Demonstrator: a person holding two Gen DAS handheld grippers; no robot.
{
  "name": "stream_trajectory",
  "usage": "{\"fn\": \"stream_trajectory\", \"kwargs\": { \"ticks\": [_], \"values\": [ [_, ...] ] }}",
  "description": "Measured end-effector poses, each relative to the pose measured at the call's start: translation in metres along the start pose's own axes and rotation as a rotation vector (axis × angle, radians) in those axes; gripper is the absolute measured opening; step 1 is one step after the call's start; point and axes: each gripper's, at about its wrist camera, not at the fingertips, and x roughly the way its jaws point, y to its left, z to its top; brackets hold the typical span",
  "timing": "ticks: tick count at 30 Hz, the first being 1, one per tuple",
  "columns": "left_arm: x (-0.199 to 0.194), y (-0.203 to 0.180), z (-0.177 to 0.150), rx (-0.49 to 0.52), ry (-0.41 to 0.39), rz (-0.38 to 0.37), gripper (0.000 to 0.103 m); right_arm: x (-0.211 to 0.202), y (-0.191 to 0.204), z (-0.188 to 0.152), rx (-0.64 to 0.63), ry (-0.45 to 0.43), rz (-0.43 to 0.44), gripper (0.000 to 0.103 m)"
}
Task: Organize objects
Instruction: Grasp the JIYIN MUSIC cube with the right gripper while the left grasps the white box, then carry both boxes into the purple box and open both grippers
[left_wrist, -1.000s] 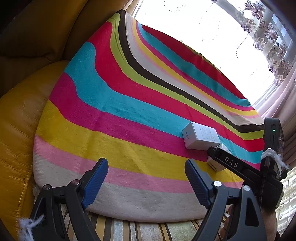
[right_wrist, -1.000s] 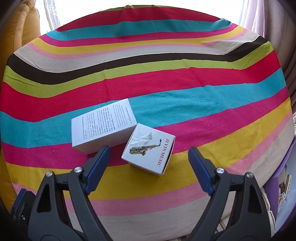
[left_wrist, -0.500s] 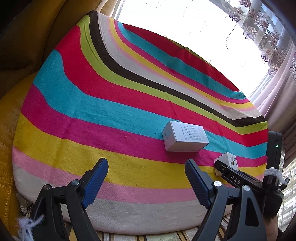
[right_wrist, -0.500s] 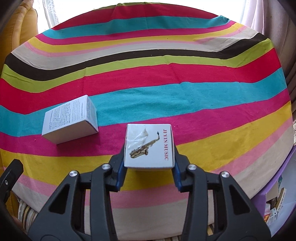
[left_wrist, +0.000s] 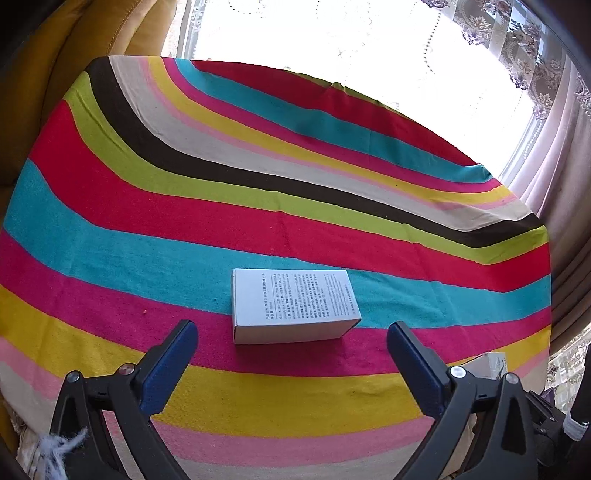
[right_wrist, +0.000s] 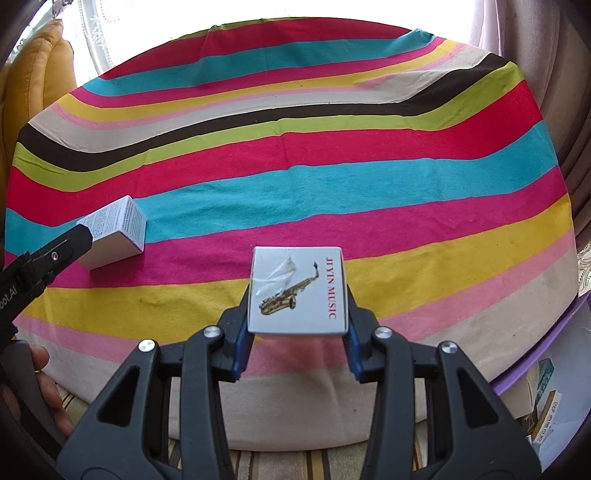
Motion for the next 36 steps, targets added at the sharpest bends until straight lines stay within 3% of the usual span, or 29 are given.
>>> {"fn": "stream_trajectory", "kwargs": {
  "ticks": [11,13,15,20,28,36],
  "values": [
    [0.04,-0.011,0.005,0.013,0.075,0.099,0.103,-0.026,-0.047,-0.015,-0.005,-0.031,-0.028,0.045],
    [0.044,-0.012,0.002,0.03,0.081,0.116,0.101,-0.03,-0.054,-0.02,-0.002,-0.027,-0.032,0.045],
    [0.046,-0.013,0.001,0.047,0.09,0.124,0.089,-0.034,-0.063,-0.025,0.009,-0.024,-0.042,0.045],
    [0.038,-0.02,-0.003,0.079,0.074,0.114,0.088,-0.044,-0.082,-0.037,0.031,-0.019,-0.05,0.045],
    [0.012,-0.049,-0.018,0.118,0.067,0.021,0.088,-0.06,-0.111,-0.06,0.058,-0.009,-0.078,0.045],
    [-0.017,-0.101,-0.044,0.192,0.075,-0.126,0.087,-0.078,-0.143,-0.087,0.094,-0.001,-0.11,0.045]
  ]
}}
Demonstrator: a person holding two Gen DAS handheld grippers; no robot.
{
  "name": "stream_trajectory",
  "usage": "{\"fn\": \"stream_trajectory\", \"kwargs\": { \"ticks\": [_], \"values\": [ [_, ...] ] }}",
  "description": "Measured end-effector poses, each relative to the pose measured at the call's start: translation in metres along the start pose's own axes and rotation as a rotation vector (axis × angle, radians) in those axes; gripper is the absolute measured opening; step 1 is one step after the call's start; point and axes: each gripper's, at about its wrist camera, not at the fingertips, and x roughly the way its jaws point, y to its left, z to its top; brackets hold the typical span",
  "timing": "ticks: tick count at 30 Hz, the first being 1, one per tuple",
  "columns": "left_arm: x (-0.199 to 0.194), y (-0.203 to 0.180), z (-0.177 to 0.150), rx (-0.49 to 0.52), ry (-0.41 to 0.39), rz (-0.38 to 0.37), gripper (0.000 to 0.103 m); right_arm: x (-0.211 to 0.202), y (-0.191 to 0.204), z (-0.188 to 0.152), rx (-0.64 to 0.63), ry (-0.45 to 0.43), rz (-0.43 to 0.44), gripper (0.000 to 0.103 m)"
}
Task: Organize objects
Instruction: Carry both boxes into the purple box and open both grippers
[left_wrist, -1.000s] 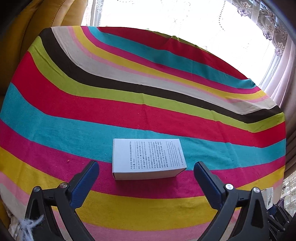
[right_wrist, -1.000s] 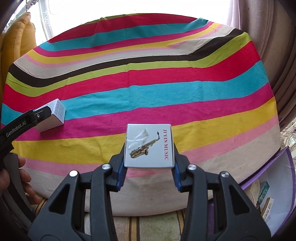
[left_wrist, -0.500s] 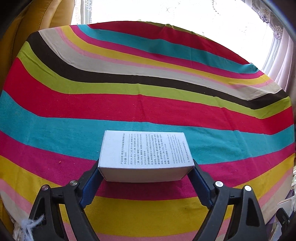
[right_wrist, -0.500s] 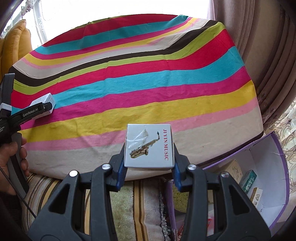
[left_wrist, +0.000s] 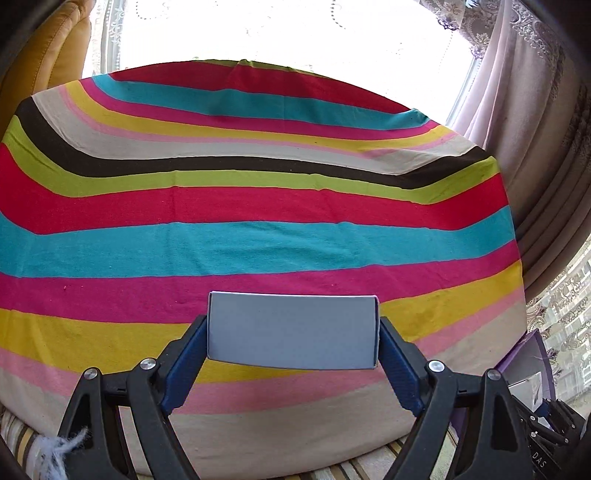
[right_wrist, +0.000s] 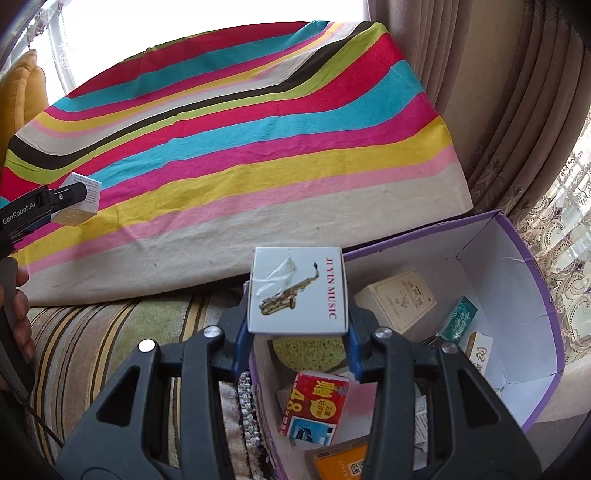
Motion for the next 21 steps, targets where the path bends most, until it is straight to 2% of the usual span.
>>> {"fn": "stream_trajectory", "kwargs": {
  "ticks": [11,21],
  "values": [
    [-0.024,-0.093,-0.034,0.165,0.026,-0.164,0.087,-0.019,-0.052,-0.03,0.063,0.0,-0.038,0.045],
    [-0.039,-0.158,-0.066,0.329,0.049,-0.283,0.087,-0.028,-0.096,-0.054,0.133,0.0,-0.072,0.045]
  ]
}}
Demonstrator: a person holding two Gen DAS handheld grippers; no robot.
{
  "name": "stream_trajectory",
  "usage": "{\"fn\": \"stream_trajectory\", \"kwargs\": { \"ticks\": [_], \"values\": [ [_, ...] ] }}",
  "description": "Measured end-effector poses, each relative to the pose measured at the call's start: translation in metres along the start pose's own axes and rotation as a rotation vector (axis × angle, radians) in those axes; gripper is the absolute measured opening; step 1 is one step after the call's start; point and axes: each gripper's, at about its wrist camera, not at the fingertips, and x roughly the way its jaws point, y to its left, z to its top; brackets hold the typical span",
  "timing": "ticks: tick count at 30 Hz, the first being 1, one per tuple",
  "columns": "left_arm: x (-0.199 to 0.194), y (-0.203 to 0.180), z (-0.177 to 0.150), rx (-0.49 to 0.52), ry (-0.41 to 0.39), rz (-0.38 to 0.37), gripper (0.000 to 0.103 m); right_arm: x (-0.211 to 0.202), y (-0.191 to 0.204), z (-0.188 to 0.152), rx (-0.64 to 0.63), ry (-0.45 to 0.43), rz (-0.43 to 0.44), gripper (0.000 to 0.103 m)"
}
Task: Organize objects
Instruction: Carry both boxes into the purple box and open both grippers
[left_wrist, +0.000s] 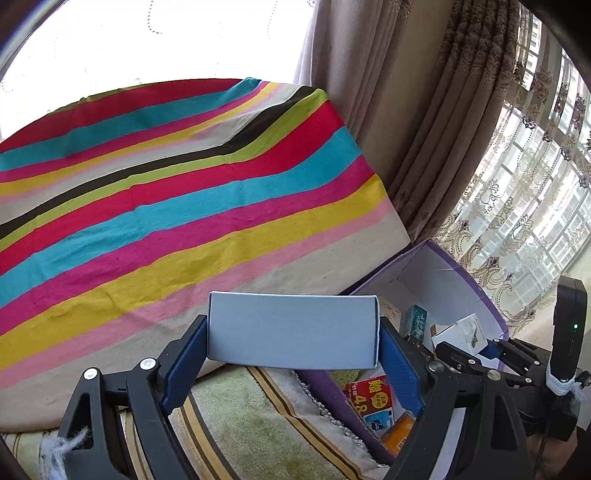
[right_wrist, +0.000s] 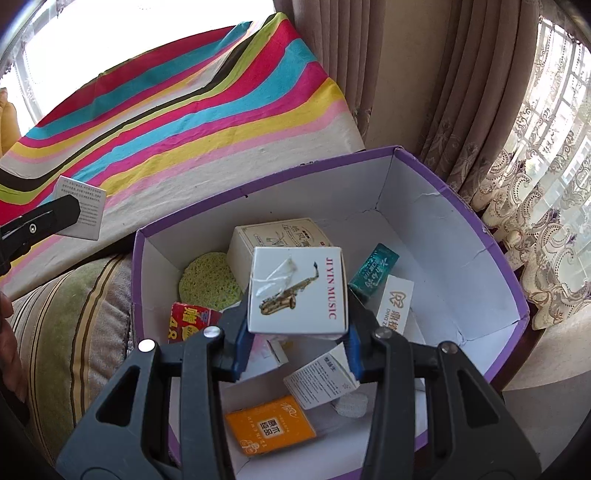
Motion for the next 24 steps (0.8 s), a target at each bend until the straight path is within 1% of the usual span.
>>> {"fn": "stream_trajectory", "kwargs": {
  "ticks": [3,8,13,16,20,24],
  "values": [
    [0.002,-0.018,-0.003,0.043,0.011,-0.024,0.087,-0.002,-0.01,-0.005,0.015,0.001,-0.013,0.045],
    [0.01,-0.04,-0.006,0.08,0.037,-0.07,0.087,-0.006,-0.024,-0.011,0.04,-0.002,-0.033,0.046],
    [0.016,-0.052,-0.008,0.085,0.065,-0.125,0.09,-0.01,-0.031,-0.012,0.051,-0.009,-0.051,0.046],
    [0.018,-0.054,-0.01,0.083,0.082,-0.131,0.091,-0.014,-0.033,-0.013,0.053,-0.012,-0.068,0.047],
    [0.016,-0.051,-0.014,0.058,0.1,-0.152,0.091,-0.02,-0.033,-0.016,0.056,-0.013,-0.081,0.057],
    [0.012,-0.048,-0.021,0.041,0.117,-0.169,0.091,-0.025,-0.032,-0.02,0.058,-0.011,-0.095,0.062]
  ]
}}
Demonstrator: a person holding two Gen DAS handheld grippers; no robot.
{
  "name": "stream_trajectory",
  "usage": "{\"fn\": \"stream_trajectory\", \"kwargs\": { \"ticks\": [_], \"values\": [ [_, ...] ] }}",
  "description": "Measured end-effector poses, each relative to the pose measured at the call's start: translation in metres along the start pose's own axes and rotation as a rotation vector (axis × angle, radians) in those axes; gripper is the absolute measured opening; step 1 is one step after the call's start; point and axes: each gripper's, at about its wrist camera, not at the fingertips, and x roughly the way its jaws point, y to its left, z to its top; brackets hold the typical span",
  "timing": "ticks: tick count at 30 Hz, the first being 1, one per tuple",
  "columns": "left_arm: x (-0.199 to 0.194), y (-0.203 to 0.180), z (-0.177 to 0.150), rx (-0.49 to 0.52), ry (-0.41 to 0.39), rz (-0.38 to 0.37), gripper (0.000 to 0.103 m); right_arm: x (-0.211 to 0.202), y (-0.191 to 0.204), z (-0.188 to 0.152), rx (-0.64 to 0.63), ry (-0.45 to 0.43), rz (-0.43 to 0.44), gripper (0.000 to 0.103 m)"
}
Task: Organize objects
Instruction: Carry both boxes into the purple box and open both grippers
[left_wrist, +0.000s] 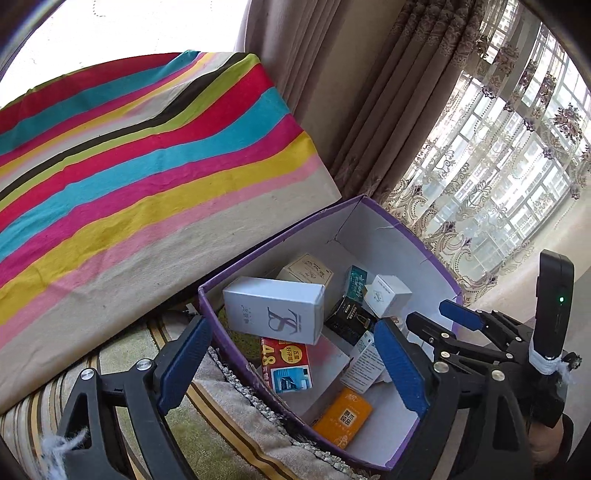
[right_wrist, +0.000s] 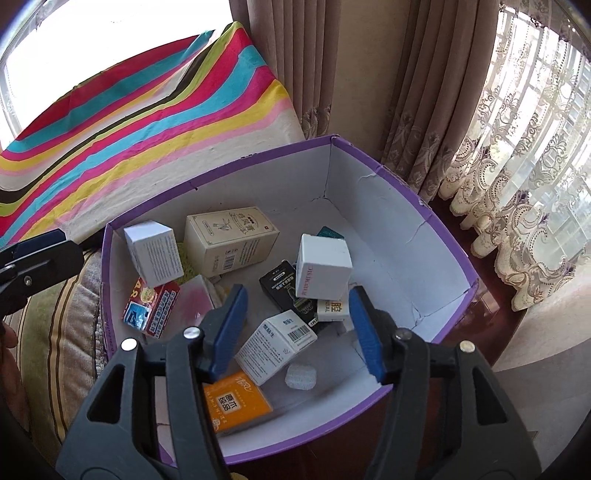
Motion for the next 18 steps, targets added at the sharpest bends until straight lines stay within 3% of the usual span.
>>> {"fn": "stream_trajectory", "kwargs": {
  "ticks": [7,13,18],
  "values": [
    [-0.011,0.001,-0.024,-0.018,0.04,-0.071,0.091,-0.014,0.001,-0.014,0.004,0.009,-0.031,0.067],
    [-0.022,-0.001,-0.048,-0.011,0.077,-0.051,0.091,-0.028,0.001,-0.029,-0.003,0.024,-0.056,0.069],
    [-0.026,-0.001,-0.058,-0.017,0.082,-0.065,0.102,-0.036,0.0,-0.041,0.007,0.036,-0.071,0.07]
  ]
}}
